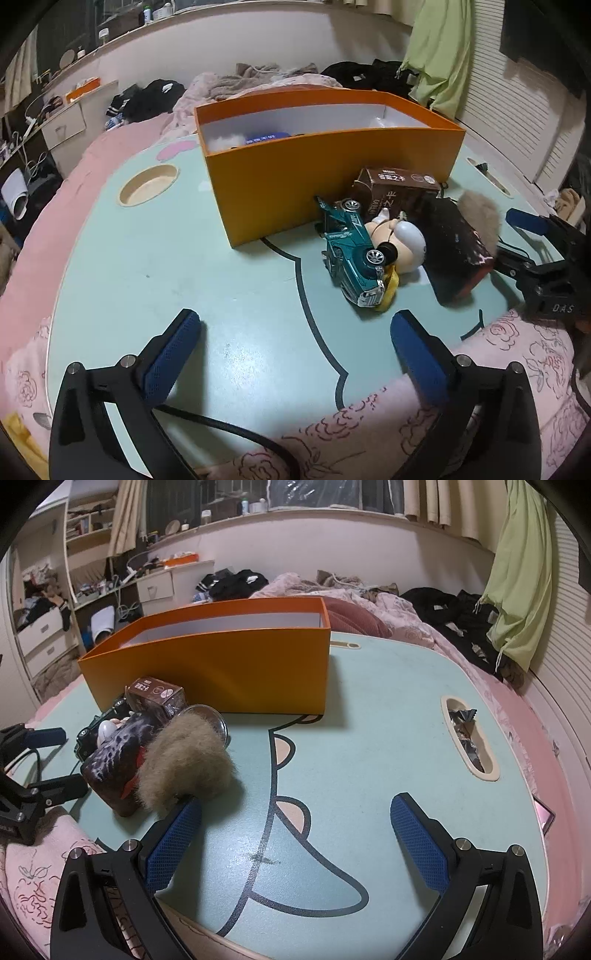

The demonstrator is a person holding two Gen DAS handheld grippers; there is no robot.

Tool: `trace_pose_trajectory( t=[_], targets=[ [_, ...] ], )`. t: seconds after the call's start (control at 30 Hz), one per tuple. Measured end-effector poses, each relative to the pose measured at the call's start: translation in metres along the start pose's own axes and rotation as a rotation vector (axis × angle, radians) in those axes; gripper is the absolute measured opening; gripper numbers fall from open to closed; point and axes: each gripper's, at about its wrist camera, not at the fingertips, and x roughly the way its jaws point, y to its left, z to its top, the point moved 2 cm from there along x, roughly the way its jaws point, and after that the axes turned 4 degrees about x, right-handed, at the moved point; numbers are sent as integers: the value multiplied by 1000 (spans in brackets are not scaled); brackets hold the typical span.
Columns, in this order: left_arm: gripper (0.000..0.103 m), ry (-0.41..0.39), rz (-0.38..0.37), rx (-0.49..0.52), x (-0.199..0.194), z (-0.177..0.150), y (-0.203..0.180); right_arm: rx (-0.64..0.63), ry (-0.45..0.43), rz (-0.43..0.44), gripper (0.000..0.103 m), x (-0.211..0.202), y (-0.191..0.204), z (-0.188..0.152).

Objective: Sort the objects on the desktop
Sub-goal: 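Lift the green car out and set it beside the figurine with the left gripper, then reach into the box and grasp the black lace cloth with the right gripper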

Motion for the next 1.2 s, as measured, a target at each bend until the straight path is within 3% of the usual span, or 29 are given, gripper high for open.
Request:
trace_pose_trajectory(
  t=[0.37, 0.43, 0.5, 0.57, 0.67, 0.8, 0.9, 0.97, 1.03, 1.2],
  targets=[
    [103, -4, 0, -1, 0, -1, 0, 10, -7, -23, 102, 0, -3, 0],
    [103, -4, -1, -1, 0, -2, 1, 21, -21, -38, 99, -3, -5, -1],
    [103, -5, -2, -1, 0, -2, 0, 24, -50, -26, 89, -10, -5, 0],
    [103, -5, -2, -2, 0, -1, 0, 23, -82, -11, 87, -18, -5, 3],
    [103, -7, -2, -2, 0, -1, 0, 51, -80, 3, 87, -24, -2, 18],
    [103, -8, -2, -2, 0, 0, -2, 58, -123, 111, 87, -39, 19, 71],
    [103, -8, -2, -2, 0, 0, -1, 82, -48, 248, 82, -29, 40, 113],
    [103, -9, -3, -2, 0, 0, -1, 140, 72, 377, 74, -5, 56, 139],
    [103, -8, -3, -2, 0, 0, -1, 190, 206, 444, 70, 26, 70, 154],
    [103, -11, -4, -2, 0, 0, -1, 143, 441, 370, 67, 95, 106, 155]
  ],
)
